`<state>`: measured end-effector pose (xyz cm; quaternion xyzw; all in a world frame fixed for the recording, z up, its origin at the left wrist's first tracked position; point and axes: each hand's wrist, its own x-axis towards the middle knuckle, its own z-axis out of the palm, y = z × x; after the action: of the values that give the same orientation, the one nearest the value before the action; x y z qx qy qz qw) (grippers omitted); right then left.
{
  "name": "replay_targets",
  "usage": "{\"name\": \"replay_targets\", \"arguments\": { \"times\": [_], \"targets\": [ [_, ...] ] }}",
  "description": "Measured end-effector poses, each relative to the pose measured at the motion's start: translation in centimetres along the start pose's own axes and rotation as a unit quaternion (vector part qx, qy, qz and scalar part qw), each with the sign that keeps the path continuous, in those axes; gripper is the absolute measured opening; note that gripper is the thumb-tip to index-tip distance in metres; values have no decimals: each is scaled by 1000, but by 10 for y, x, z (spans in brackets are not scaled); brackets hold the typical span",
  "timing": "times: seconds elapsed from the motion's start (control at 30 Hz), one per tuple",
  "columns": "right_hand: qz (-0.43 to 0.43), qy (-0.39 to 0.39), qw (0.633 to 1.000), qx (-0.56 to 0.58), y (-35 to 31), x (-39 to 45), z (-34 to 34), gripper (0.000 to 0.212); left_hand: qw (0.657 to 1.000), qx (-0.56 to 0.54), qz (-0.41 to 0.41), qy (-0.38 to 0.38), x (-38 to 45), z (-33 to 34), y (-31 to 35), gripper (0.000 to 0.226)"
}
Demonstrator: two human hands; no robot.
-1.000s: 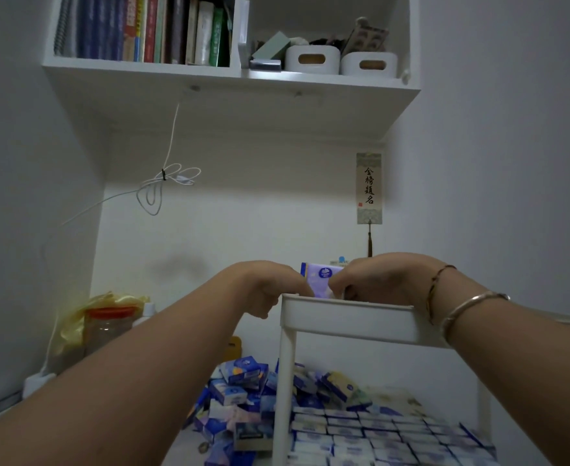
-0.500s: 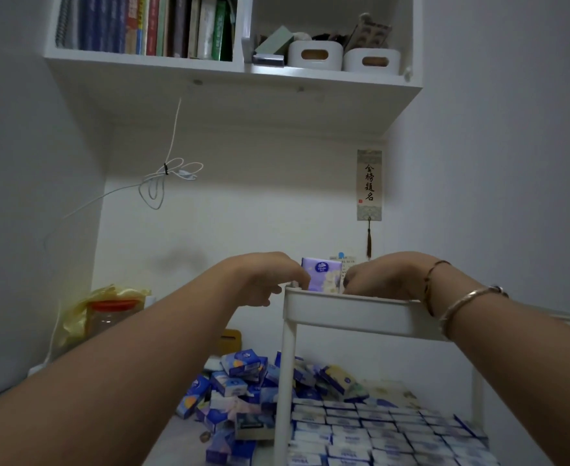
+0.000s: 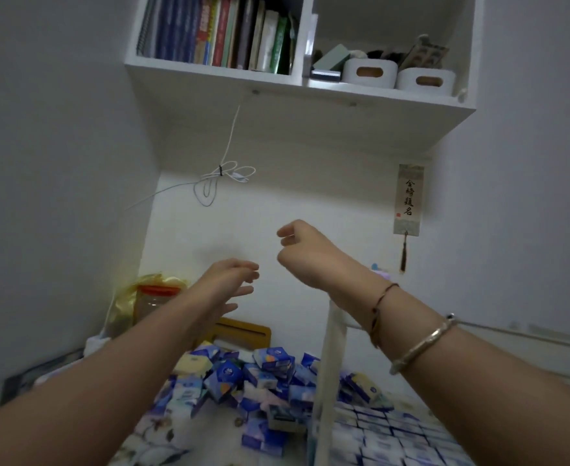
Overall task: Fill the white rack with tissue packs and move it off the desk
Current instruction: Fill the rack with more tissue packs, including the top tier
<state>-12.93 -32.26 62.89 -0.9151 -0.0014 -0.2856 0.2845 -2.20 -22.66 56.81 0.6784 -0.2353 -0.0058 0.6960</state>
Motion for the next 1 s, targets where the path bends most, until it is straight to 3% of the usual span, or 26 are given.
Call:
{"name": "replay_targets", "arguments": {
  "times": [0.27, 0.47, 0.57, 0.77, 0.9, 1.0],
  "targets": [
    [51, -94, 994, 15, 46, 1, 135, 41, 991, 1, -79, 108, -10, -64, -106, 16],
    [94, -111, 988, -53, 117, 15, 216, 31, 985, 80, -67, 141, -17, -74, -197, 18],
    [89, -140, 983, -71, 142, 20, 247, 49, 979, 112, -53, 160, -20, -72, -220, 19],
    [-12, -182, 976, -122, 145, 31, 292, 71, 976, 89, -9, 200, -15, -82, -221, 28],
    [-57, -123, 971, -198, 138, 27, 310, 60, 973, 137, -16, 184, -15, -88, -226, 43],
    [-86, -55, 981, -163, 136, 23, 315, 51, 970, 189, -6, 152, -17, -91, -228, 56]
  ]
}}
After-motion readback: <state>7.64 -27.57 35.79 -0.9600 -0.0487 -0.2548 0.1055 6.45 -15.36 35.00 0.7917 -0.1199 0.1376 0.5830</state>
